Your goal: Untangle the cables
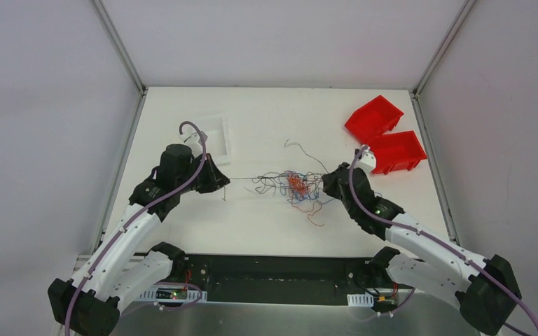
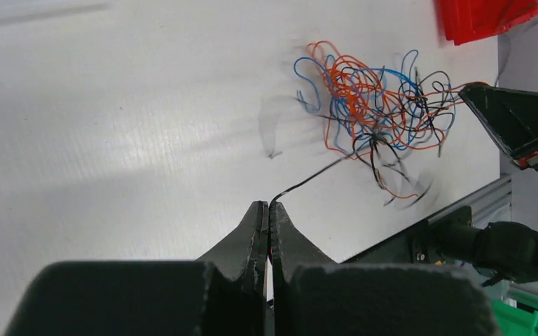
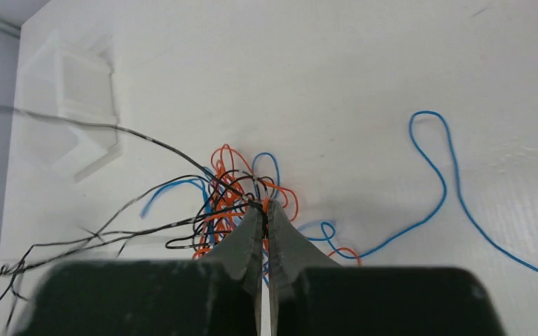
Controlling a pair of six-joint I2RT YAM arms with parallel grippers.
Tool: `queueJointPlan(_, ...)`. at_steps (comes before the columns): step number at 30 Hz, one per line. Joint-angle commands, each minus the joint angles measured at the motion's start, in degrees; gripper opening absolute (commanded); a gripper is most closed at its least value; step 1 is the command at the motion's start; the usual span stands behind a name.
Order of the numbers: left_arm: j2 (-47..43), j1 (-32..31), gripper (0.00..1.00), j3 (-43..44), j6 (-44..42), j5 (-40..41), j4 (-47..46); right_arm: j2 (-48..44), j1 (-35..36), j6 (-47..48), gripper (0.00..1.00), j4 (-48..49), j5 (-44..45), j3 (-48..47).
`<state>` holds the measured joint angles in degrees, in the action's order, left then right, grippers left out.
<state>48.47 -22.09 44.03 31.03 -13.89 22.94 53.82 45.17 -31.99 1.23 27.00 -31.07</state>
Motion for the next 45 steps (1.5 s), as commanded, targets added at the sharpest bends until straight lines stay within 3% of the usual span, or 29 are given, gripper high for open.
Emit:
queueJointPlan(1,-0.8,2.4,0.00,1.2,0.2,9.8,6.7,-5.8,-6.6,-1.1,0.00,-14.3,9.0,1.5)
queueJointPlan(5,-0.1,2.8,0.00,1.5,1.0,12.4,8.7,-9.7,-10.6,0.1,0.00,-17.6,8.4,1.6)
queueJointPlan(12,-1.6,4.6,0.00,1.8,7.9,23.9,13.3,-11.0,-16.6,0.3,0.00,-24.2,10.0,-0.7)
queueJointPlan(18,-2.3,4.6,0.00,1.9,7.9,26.1,13.7,-11.7,-17.1,1.1,0.00,-23.7,7.0,-0.5)
queueJointPlan(23,-2.8,4.6,0.00,2.6,9.9,33.5,17.2,-11.6,-17.9,1.8,0.00,-25.8,9.2,-2.3)
queueJointPlan(24,-2.8,4.5,0.05,2.9,9.2,33.5,17.3,-11.7,-18.0,2.3,0.00,-25.9,8.5,-2.8)
queueJointPlan(27,-1.8,4.6,0.73,4.0,4.4,25.8,16.1,-12.8,-18.0,7.9,0.00,-22.5,-2.1,-3.9)
queueJointPlan(29,-0.6,4.6,0.86,4.5,1.8,17.5,13.7,-13.1,-17.9,11.3,0.00,-19.2,-13.2,-4.6)
queueJointPlan(31,0.4,4.2,0.92,3.4,0.1,7.3,8.9,-12.0,-18.0,12.2,0.00,-17.0,-21.9,-6.3)
queueJointPlan(33,0.9,2.0,0.95,2.3,-0.1,2.8,4.0,-9.8,-18.0,12.2,0.00,-16.7,-28.5,-9.2)
queueJointPlan(38,5.3,-8.3,0.95,4.0,-2.4,1.5,-4.3,-5.2,-17.8,11.6,0.00,-17.8,-37.6,-17.1)
queueJointPlan(45,11.0,-11.5,0.94,2.4,0.1,-7.0,-17.9,-2.7,-17.5,10.6,0.00,-17.6,-46.3,-25.2)
